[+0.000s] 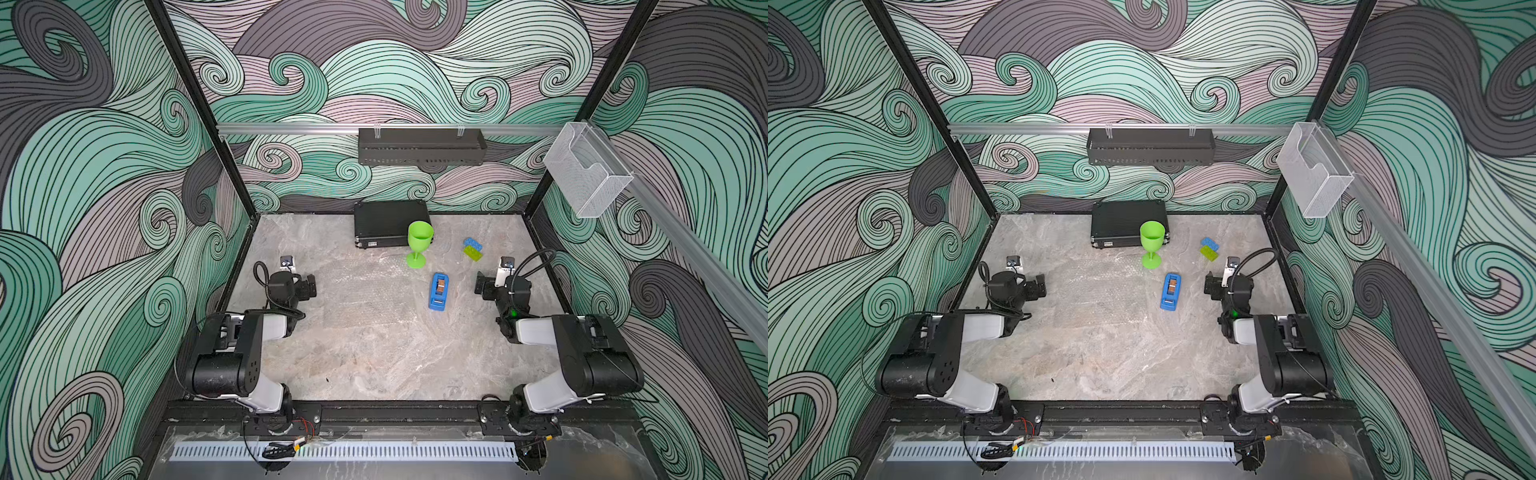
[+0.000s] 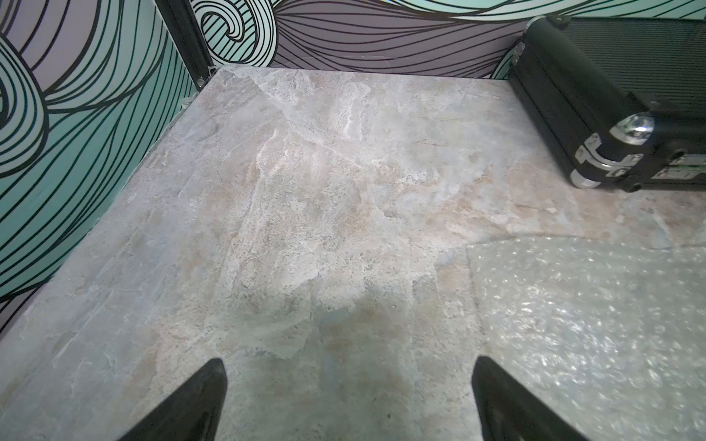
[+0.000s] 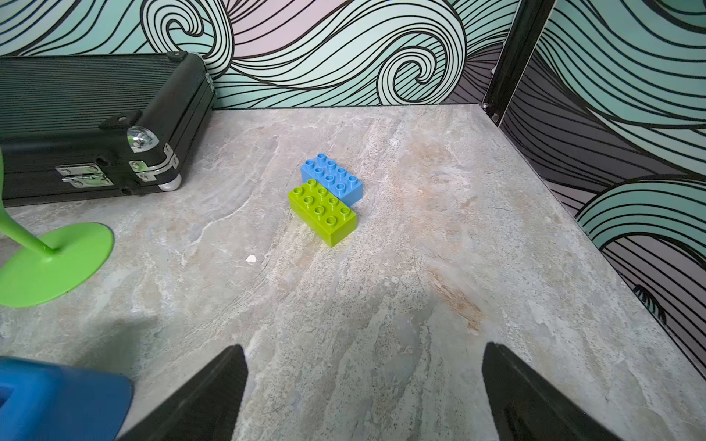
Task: Wrap wine glasses in bubble wrap
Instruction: Pick up the wine glass at the center of the board.
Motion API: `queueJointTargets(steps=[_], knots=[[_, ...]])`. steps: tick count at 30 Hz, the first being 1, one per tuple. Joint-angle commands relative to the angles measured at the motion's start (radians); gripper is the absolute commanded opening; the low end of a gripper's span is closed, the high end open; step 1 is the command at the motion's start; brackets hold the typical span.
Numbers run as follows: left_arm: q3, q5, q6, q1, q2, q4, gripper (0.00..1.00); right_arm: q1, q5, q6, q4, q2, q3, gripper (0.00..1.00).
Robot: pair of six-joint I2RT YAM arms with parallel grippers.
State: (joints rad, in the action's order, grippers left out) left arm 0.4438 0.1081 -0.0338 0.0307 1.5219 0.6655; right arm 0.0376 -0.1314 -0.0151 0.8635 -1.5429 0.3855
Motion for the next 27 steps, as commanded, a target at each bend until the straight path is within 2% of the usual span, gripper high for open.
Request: queueJointTargets(steps=[1, 12, 13, 15, 18, 20, 23, 25, 27], knots=[[0.032, 0.002, 0.011, 0.000, 0.001, -0.003, 0.99, 0.005, -0.009, 0.003, 0.008, 0.005, 0.008, 0.99], [0.039, 0.017, 0.026, -0.007, -0.014, -0.011, 0.99, 0.005, -0.009, 0.003, 0.012, 0.006, 0.006, 0.99], [0.072, 0.018, 0.027, -0.008, -0.039, -0.077, 0.99, 0.006, -0.014, 0.003, 0.022, 0.011, 0.002, 0.99], [0.200, -0.009, 0.023, -0.009, -0.090, -0.340, 0.99, 0.008, -0.025, 0.004, -0.028, 0.077, 0.003, 0.99], [0.349, -0.086, 0.029, -0.010, -0.146, -0.567, 0.99, 0.021, -0.070, 0.030, -0.305, 0.267, 0.065, 0.99], [0.449, -0.163, 0.052, -0.015, -0.176, -0.726, 0.99, 0.021, -0.069, 0.134, -0.471, 0.357, 0.117, 0.99], [0.598, -0.249, 0.006, -0.030, -0.198, -0.933, 0.99, 0.019, -0.074, 0.439, -0.728, 0.447, 0.219, 0.99], [0.685, -0.372, -0.002, -0.037, -0.194, -1.053, 0.99, 0.020, 0.057, 0.457, -0.784, 0.451, 0.280, 0.99], [0.704, -0.434, -0.039, -0.043, -0.203, -1.079, 0.99, 0.027, 0.147, 0.470, -0.899, 0.403, 0.399, 0.99]])
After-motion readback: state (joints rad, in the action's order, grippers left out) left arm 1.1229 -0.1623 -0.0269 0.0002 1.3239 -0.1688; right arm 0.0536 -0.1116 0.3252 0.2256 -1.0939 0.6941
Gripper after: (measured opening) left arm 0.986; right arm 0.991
